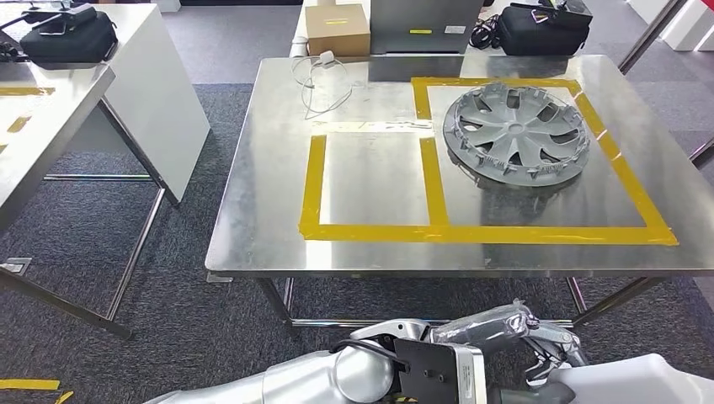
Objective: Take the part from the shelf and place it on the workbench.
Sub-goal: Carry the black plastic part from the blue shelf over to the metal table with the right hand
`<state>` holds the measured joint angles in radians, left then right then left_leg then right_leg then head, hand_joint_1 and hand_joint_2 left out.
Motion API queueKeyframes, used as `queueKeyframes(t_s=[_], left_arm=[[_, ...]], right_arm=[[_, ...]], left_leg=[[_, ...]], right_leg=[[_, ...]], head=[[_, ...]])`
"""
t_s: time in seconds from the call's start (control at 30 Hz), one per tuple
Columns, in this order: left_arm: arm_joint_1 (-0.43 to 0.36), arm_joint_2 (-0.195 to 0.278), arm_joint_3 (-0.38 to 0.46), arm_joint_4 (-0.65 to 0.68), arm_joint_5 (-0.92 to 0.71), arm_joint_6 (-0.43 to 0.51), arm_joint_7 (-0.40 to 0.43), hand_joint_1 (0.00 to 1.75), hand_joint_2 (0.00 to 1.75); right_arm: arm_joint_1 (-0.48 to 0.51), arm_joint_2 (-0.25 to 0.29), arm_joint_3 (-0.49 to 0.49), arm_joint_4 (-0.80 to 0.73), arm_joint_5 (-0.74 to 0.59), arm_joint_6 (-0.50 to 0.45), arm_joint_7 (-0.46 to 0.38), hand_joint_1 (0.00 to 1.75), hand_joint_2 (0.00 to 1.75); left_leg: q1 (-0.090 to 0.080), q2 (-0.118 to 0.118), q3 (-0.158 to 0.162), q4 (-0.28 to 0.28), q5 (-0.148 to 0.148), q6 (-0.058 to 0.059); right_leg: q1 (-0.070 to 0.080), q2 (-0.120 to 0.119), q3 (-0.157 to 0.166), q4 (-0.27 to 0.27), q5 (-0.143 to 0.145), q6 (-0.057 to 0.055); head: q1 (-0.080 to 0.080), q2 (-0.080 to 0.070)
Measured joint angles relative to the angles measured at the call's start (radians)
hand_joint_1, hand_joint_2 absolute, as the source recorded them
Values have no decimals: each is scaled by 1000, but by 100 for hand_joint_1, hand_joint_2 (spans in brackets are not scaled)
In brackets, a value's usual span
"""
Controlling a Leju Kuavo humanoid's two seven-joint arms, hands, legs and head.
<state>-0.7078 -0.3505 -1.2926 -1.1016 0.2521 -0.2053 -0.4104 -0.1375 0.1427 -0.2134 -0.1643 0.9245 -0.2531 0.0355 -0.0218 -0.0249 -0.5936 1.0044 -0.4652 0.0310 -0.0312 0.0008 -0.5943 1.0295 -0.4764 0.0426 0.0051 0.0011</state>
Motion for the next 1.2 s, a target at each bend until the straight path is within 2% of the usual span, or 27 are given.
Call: queueKeyframes(t_s=[0.07, 0.13, 0.23, 0.3, 0.37, 0.4, 0.43, 0.47, 0.5, 0.53, 0.57, 0.63, 0.7, 0.73, 0.77, 0.83, 0.87, 0.9, 0.93, 0.97, 1.03, 1.07, 1.2], left_arm=[[-13, 0, -25, 6, 2, -2, 2, 175, 175], [-18, 0, -40, 7, 3, 0, 6, 175, 175], [-21, 0, -45, 8, 3, 2, 8, 175, 175], [-26, 0, -48, 8, 3, 3, 10, 175, 175], [-34, 1, -63, 9, 11, 3, 26, 175, 175], [-39, 1, -74, 10, 19, 4, 47, 175, 175], [-46, 1, -86, 11, 30, 7, 73, 175, 175], [-54, 1, -97, 11, 41, 13, 101, 175, 175], [-64, 1, -103, 13, 52, 24, 120, 175, 175], [-74, 1, -108, 17, 64, 38, 133, 175, 175], [-85, 1, -113, 26, 77, 57, 144, 175, 175], [-103, 1, -119, 60, 101, 102, 158, 175, 175], [-122, 1, -121, 107, 123, 151, 168, 175, 175], [-134, 1, -122, 133, 134, 177, 173, 175, 175], [-145, 1, -122, 159, 145, 203, 179, 175, 175], [-164, 1, -124, 215, 162, 247, 192, 175, 175], [-169, 1, -125, 243, 169, 261, 198, 175, 175], [-175, 1, -126, 267, 175, 271, 203, 175, 175], [-181, 1, -128, 287, 180, 279, 210, 175, 175], [-189, 1, -130, 303, 184, 290, 220, 175, 175], [-208, 1, -134, 325, 188, 321, 253, 175, 175], [-215, 1, -136, 332, 187, 340, 271, 175, 175], [-235, 2, -144, 352, 178, 382, 310, 175, 175]], right_arm=[[34, -21, -16, 0, -16, -21, -6, 0, 0], [52, -33, -25, 1, -20, -28, -7, 0, 0], [55, -35, -27, 1, -20, -29, -6, 0, 0], [57, -36, -28, 1, -20, -29, -6, 0, 0], [61, -38, -39, 1, -35, -35, 8, 0, 0], [64, -39, -50, 1, -49, -39, 18, 0, 0], [66, -39, -64, 1, -66, -44, 29, 0, 0], [68, -39, -78, 1, -81, -47, 35, 0, 0], [69, -37, -87, 1, -87, -47, 36, 0, 0], [69, -36, -94, 1, -89, -46, 35, 0, 0], [71, -34, -99, 1, -87, -44, 34, 0, 0], [73, -31, -104, 1, -75, -32, 30, 0, 0], [74, -28, -103, 1, -55, -18, 25, 0, 0], [74, -28, -102, 1, -46, -12, 20, 0, 0], [75, -27, -101, 1, -38, -8, 11, 0, 0], [77, -27, -98, 1, -29, 0, -5, 0, 0], [79, -27, -98, 1, -27, 4, -4, 0, 0], [80, -28, -97, 1, -24, 9, 5, 0, 0], [81, -29, -97, 1, -22, 15, 22, 0, 0], [81, -30, -97, 1, -20, 22, 40, 0, 0], [81, -32, -97, 1, -18, 36, 61, 0, 0], [81, -33, -97, 1, -18, 42, 63, 0, 0], [85, -31, -97, 1, -18, 49, 62, 0, 0]], left_leg=[[0, -2, -1, 2, -5, -5], [1, 1, -4, 7, -12, -11], [1, 3, -8, 12, -18, -14], [3, 7, -19, 39, -36, -19], [11, 13, -89, 176, -91, -30], [16, 15, -116, 225, -101, -33], [20, 16, -125, 238, -94, -35], [22, 16, -99, 183, -59, -32], [21, 16, -59, 107, -32, -29], [19, 16, -28, 48, -15, -26], [16, 16, -11, 16, -10, -23], [11, 14, -4, 3, -12, -17], [14, 15, 6, -8, -5, -5], [17, 16, 11, -13, 0, 1], [18, 17, 15, -17, 2, 5], [14, 18, 15, -17, 2, 10], [12, 17, 15, -17, 1, 11], [10, 16, 16, -16, 0, 12], [9, 15, 17, -15, -2, 12], [9, 13, 18, -12, -5, 10], [7, 11, 15, 0, -14, 2], [5, 10, 12, 5, -18, -3], [4, 11, 3, 15, -28, -17]], right_leg=[[1, 1, 2, 2, -2, -12], [-2, 3, 4, -1, -1, -19], [-4, 3, 5, -2, 0, -22], [-5, 3, 6, -2, -1, -25], [-6, 2, 8, -2, -3, -29], [-7, 1, 8, -2, -4, -29], [-7, 0, 10, -2, -6, -28], [-7, 1, 12, -2, -7, -27], [-6, 2, 14, -2, -8, -25], [-5, 3, 15, -3, -9, -21], [-5, 4, 16, -4, -10, -15], [-6, 4, 19, -10, -9, -1], [-8, 4, 18, -2, -17, 9], [-8, 4, 6, 23, -32, 11], [-7, 3, -18, 73, -58, 12], [-5, 3, -88, 210, -114, 15], [-4, 3, -116, 260, -126, 15], [-4, 3, -127, 274, -118, 14], [-4, 3, -118, 244, -92, 13], [-4, 2, -90, 178, -54, 12], [-3, 2, -34, 52, -2, 7], [-3, 3, -20, 19, 7, 3], [-1, 4, -15, 8, 8, -17]], head=[[-1, 0], [0, 0], [1, 0], [-5, 0], [-14, 0], [-15, 0], [-17, 0], [-17, 0], [-18, 0], [-18, 0], [-19, 0], [-19, 0], [-18, 0], [-16, 0], [-13, 0], [-7, 0], [-7, 0], [-6, 0], [-6, 0], [-6, 0], [-5, 0], [-6, 0], [-11, 0]])
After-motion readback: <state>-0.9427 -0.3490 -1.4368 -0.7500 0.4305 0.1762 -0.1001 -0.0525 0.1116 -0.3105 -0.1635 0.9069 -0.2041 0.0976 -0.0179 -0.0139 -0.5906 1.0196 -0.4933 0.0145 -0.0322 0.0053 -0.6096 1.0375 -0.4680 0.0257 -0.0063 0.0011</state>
